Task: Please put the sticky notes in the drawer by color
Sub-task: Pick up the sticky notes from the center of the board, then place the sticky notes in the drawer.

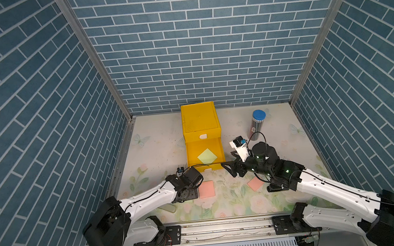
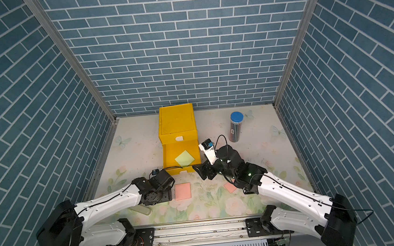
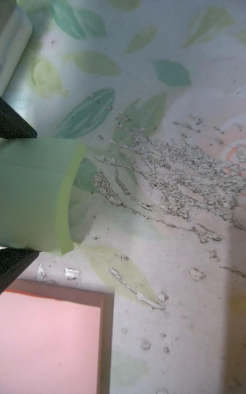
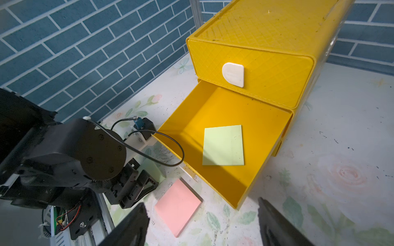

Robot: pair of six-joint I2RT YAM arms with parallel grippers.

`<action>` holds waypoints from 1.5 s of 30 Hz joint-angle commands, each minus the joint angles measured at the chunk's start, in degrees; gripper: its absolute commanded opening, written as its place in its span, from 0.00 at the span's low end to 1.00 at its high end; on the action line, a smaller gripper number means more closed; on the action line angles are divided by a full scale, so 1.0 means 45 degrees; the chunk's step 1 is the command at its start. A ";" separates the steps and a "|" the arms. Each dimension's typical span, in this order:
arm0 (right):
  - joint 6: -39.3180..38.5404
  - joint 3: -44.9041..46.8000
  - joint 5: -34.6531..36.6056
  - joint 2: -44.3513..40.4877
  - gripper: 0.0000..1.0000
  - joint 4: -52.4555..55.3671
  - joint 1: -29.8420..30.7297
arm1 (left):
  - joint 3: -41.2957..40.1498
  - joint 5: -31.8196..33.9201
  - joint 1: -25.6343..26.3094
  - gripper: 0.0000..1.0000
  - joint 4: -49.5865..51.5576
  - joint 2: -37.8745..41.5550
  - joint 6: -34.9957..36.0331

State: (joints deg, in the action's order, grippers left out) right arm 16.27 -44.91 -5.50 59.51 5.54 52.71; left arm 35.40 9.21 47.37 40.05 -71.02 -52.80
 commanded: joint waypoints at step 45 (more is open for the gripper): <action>0.1603 0.2746 0.0394 -0.2722 0.80 0.0956 -0.1766 | 1.2206 0.1489 -0.0577 0.83 0.1215 -0.7452 0.4476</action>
State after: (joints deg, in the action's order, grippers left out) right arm 21.67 -33.65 -2.72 47.70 10.24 44.93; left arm 89.62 15.20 45.01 47.27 -103.57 -33.80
